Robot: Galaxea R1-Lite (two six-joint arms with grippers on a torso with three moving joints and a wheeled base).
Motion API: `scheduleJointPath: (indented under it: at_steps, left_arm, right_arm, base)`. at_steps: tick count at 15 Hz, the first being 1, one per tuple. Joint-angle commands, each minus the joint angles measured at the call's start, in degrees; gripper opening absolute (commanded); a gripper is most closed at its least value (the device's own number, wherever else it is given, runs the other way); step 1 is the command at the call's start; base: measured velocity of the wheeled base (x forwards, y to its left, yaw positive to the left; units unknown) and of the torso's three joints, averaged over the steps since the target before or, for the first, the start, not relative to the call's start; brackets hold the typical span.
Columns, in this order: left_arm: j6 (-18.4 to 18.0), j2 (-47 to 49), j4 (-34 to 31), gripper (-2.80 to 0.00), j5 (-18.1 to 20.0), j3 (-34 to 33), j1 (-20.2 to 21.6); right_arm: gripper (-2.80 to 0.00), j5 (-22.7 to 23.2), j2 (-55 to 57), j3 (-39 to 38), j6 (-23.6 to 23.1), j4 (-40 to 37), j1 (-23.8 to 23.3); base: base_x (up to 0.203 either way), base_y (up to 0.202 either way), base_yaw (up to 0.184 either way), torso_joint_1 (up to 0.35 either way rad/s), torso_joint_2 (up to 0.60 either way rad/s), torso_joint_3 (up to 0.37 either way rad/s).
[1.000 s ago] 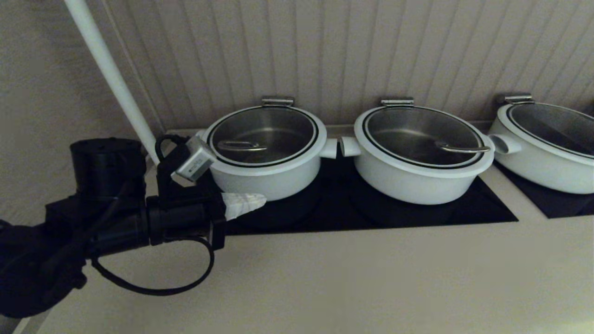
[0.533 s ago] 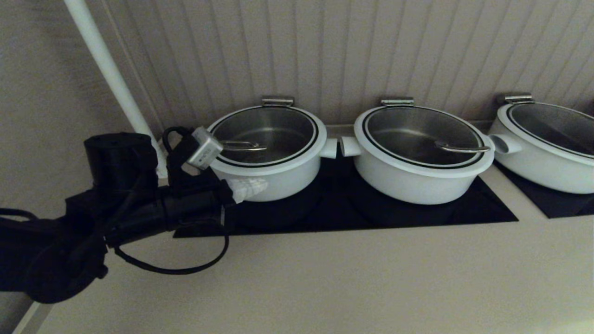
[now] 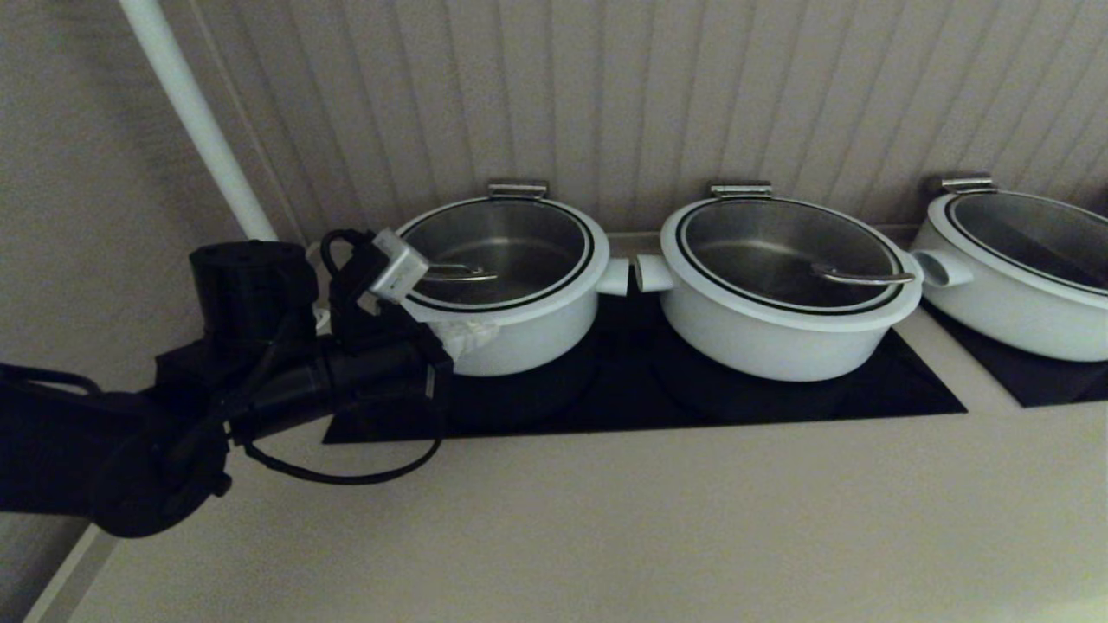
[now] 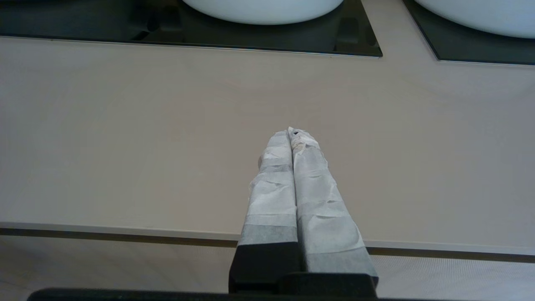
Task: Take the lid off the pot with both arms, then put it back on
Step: Open the food pot lid a small opening with the left arm
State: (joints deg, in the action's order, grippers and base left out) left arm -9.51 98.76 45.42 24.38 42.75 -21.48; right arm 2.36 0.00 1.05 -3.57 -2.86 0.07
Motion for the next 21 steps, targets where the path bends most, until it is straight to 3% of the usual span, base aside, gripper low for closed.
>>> scheduleJointPath:
  at_steps: [1, 7, 15, 21]
  left_arm:
    - [-0.15, 0.72, 0.28, -2.80, 0.05, 0.67, 0.21]
    - [-1.38, 1.26, 0.28, -2.80, 0.05, 1.11, 3.07]
    - [-1.39, 2.45, 0.28, -2.80, -0.04, 6.07, 3.38]
    - [-1.39, 3.02, 0.28, -2.80, -2.32, 7.27, 3.55]
  right_arm:
    - [-2.80, 0.01, 0.09, 0.01, -0.03, -0.04, 0.01]
    - [-2.80, 0.10, 0.09, 0.01, -0.03, -0.04, 0.01]
    - [-2.80, 0.09, 0.09, 0.01, -0.03, -0.04, 0.01]
    - [-2.80, 0.09, 0.09, 0.01, -0.03, -0.04, 0.01]
  base:
    - [0.000, 0.000, 0.000, 0.000, 0.00, 0.000]
    - [0.000, 0.000, 0.000, 0.000, 0.00, 0.000]
    - [0.000, 0.000, 0.000, 0.000, 0.00, 0.000]
    - [0.000, 0.000, 0.000, 0.000, 0.00, 0.000]
